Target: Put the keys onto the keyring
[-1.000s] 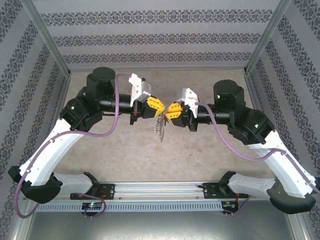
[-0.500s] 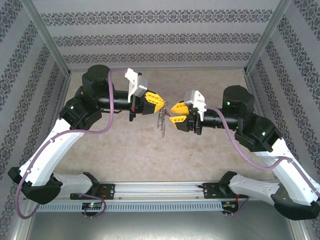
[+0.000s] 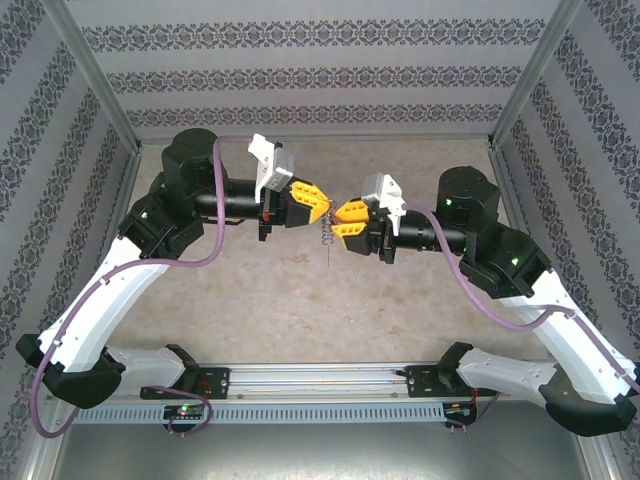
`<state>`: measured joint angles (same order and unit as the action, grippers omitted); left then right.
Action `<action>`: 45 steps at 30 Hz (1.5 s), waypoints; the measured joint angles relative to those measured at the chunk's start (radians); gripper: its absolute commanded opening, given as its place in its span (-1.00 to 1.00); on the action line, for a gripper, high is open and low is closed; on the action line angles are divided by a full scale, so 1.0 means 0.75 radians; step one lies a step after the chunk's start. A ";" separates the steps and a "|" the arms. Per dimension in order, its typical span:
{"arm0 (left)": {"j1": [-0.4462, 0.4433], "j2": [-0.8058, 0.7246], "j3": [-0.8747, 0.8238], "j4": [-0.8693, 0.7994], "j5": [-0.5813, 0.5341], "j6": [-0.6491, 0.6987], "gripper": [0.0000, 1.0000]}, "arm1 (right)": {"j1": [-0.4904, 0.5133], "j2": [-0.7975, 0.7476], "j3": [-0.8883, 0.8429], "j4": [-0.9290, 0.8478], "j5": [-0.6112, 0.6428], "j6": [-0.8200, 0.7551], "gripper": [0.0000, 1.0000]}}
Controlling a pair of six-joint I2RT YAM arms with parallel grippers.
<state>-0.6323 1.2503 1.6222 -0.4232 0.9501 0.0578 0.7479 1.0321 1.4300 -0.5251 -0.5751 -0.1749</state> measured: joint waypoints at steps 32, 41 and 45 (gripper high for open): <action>0.044 -0.020 -0.088 -0.060 -0.049 0.063 -1.00 | 0.074 0.106 0.197 -0.211 0.369 -0.280 -1.00; 0.043 -0.108 -0.269 -0.038 -0.116 0.049 -0.16 | 0.089 0.155 0.215 -0.245 0.467 -0.319 -1.00; 0.043 -0.184 -0.387 0.013 -0.163 0.014 -0.12 | 0.089 0.184 0.227 -0.286 0.508 -0.327 -1.00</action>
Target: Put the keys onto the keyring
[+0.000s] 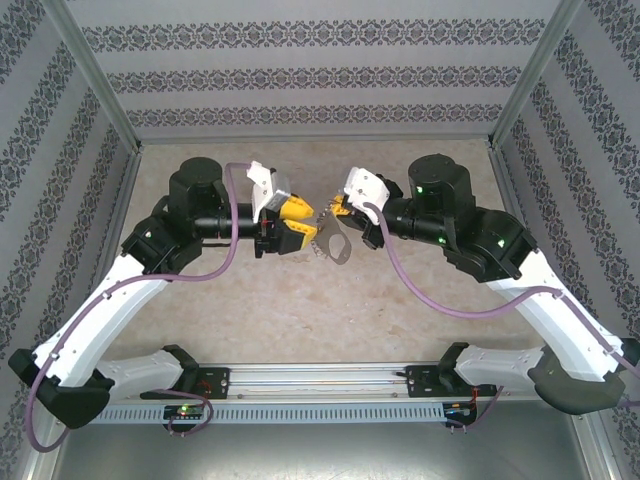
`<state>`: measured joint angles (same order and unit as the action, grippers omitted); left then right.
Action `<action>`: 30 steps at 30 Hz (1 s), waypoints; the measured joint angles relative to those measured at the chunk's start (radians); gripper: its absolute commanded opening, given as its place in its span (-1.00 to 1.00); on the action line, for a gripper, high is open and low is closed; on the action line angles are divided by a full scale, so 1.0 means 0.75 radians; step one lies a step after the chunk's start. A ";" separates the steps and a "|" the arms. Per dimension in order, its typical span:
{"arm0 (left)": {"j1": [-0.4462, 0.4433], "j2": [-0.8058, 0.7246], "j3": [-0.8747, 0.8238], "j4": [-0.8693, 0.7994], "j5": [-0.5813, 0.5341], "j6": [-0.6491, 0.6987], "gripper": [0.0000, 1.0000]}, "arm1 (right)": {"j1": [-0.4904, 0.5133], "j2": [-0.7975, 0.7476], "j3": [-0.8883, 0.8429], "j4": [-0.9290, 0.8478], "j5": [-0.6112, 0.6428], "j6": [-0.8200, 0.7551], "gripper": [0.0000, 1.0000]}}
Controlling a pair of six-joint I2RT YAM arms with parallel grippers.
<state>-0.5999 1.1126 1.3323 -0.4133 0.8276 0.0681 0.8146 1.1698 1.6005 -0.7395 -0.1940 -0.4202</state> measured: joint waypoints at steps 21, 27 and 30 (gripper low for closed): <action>0.000 -0.397 -0.653 0.171 -0.670 -0.403 0.15 | -0.077 0.472 -0.096 -0.011 0.110 0.212 -1.00; 0.000 -0.491 -0.819 0.277 -0.759 -0.548 0.46 | -0.115 0.617 -0.096 0.091 0.015 0.345 -1.00; 0.000 -0.506 -0.823 0.282 -0.801 -0.562 0.53 | -0.114 0.671 -0.096 0.140 -0.033 0.392 -1.00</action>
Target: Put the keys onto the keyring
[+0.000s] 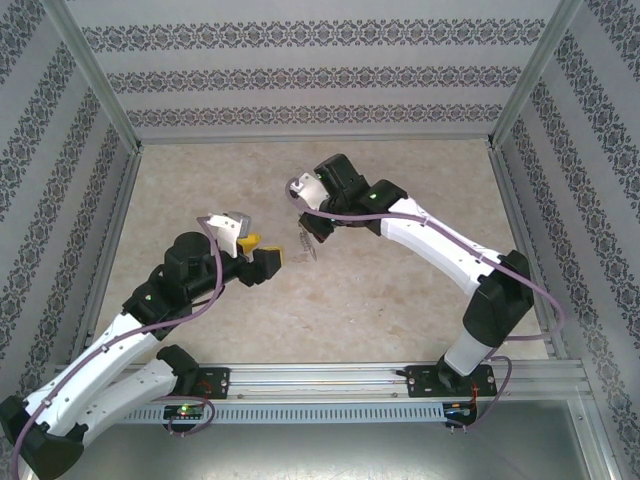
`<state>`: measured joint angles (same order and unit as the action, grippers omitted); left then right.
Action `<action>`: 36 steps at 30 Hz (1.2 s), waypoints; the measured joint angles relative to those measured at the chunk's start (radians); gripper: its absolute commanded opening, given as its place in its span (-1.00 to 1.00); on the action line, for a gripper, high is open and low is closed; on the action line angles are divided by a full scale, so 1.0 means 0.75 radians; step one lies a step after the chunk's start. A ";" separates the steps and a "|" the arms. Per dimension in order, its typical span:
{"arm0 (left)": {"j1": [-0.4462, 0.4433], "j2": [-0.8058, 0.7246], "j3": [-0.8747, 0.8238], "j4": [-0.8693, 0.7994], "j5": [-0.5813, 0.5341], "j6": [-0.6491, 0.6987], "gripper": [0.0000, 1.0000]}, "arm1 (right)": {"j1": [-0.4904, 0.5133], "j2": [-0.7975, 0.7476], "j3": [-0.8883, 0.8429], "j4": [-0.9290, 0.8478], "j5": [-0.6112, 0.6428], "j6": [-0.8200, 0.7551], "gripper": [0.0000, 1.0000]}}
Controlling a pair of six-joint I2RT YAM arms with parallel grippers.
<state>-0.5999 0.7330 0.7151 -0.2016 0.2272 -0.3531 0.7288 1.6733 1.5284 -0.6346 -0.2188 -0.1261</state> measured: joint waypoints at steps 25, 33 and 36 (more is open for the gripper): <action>0.000 0.064 0.004 0.061 -0.059 0.008 0.71 | -0.154 -0.014 -0.534 0.322 -0.065 0.265 -1.00; 0.000 0.150 0.004 0.096 -0.049 0.013 0.89 | -0.158 0.025 -0.644 0.298 -0.023 0.276 -0.86; 0.000 0.167 0.004 0.095 -0.051 0.017 0.98 | -0.164 0.025 -0.681 0.305 -0.005 0.280 -0.63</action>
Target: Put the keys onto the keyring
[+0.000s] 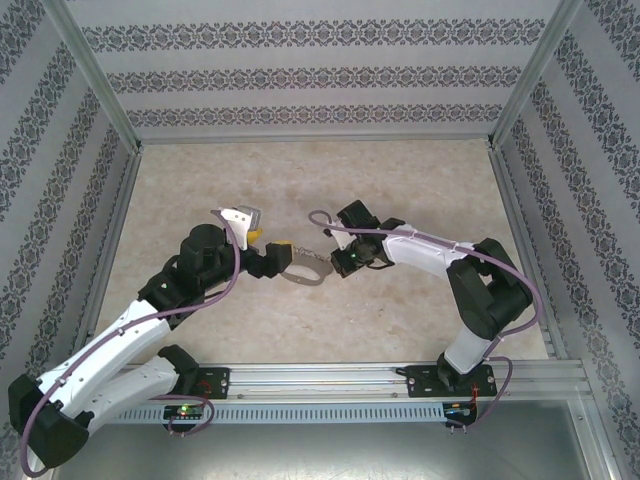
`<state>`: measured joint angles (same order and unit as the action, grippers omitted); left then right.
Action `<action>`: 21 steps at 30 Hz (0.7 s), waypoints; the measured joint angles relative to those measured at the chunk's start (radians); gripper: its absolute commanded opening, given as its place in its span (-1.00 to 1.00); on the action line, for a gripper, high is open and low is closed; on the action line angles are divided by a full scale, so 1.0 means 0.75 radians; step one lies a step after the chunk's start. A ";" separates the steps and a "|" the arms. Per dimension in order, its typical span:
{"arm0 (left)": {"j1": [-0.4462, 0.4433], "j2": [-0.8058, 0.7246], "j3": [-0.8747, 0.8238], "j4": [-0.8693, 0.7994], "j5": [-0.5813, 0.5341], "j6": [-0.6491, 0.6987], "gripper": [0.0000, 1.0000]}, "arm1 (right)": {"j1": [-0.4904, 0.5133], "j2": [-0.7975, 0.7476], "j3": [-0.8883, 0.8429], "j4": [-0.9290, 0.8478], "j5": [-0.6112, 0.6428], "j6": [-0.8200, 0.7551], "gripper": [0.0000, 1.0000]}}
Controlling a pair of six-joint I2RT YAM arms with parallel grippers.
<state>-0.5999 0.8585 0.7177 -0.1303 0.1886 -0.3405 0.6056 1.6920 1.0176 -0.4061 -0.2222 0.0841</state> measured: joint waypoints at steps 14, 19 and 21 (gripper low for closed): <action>0.010 0.008 0.071 -0.152 -0.209 0.072 1.00 | -0.020 -0.543 -0.154 0.065 0.257 -0.042 0.96; 0.124 0.060 0.053 -0.182 -0.392 0.076 1.00 | -0.136 -0.931 -0.373 0.175 0.323 -0.092 0.96; 0.178 0.063 0.001 -0.138 -0.439 0.083 1.00 | -0.219 -1.077 -0.488 0.242 0.350 -0.108 0.97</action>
<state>-0.4664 0.9054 0.7181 -0.2337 -0.1410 -0.2779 0.4412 0.8845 0.6518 -0.2249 0.0406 0.0032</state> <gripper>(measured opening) 0.999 0.980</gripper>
